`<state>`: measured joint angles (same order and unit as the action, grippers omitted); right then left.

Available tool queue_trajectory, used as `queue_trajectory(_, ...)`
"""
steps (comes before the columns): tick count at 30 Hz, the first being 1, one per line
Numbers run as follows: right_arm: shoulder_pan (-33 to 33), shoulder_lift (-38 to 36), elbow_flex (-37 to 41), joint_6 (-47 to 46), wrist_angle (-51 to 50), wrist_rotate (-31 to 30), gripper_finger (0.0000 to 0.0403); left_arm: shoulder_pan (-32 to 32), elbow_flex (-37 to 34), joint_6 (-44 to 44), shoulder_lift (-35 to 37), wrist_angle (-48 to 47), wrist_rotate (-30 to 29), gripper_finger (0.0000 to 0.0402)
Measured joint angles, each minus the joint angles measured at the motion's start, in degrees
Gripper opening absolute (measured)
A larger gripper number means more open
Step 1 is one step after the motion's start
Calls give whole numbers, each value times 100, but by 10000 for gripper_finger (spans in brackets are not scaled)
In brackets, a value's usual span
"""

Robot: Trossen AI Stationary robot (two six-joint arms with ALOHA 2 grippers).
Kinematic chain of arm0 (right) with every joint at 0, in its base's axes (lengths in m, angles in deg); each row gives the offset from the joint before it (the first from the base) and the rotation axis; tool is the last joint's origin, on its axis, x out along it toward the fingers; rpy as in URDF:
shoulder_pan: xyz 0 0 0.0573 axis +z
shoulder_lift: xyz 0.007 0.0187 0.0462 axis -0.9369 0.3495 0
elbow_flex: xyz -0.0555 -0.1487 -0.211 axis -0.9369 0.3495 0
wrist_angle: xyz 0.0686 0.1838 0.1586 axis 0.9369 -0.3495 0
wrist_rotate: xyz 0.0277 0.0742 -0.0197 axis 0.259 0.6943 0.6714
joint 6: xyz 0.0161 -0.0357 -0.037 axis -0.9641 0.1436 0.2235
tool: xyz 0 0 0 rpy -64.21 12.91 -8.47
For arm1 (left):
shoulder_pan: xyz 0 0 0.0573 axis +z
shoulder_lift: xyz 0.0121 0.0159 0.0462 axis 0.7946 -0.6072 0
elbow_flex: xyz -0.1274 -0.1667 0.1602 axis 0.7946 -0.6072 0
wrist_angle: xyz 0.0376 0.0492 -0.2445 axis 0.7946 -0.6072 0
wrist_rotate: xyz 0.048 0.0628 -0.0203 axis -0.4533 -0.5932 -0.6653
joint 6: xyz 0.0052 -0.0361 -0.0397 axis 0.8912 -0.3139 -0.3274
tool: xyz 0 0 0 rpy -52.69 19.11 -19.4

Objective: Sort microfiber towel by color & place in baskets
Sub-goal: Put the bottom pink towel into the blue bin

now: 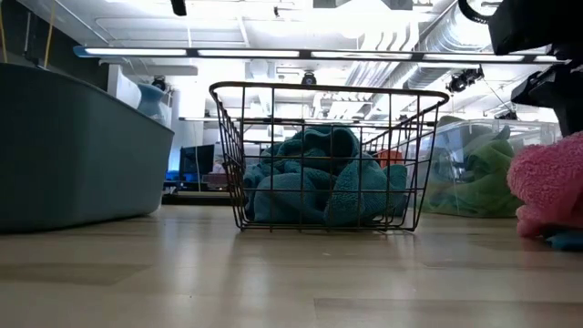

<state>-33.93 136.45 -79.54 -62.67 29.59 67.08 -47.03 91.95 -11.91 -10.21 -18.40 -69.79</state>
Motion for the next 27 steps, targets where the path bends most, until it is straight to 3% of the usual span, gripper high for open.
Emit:
queue_trajectory(7,-2,235,0,65,138,2,129,0,0,0,0,-87,2,216)
queue_trajectory(14,-38,188,2,179,120,540,12,0,0,2,2,-80,2,216)
queue_trajectory(19,-39,-322,2,-5,-26,588,5,1,0,2,2,-80,1,216)
queue_trajectory(27,-39,-2032,2,133,-452,416,2,2,0,4,2,-77,1,216)
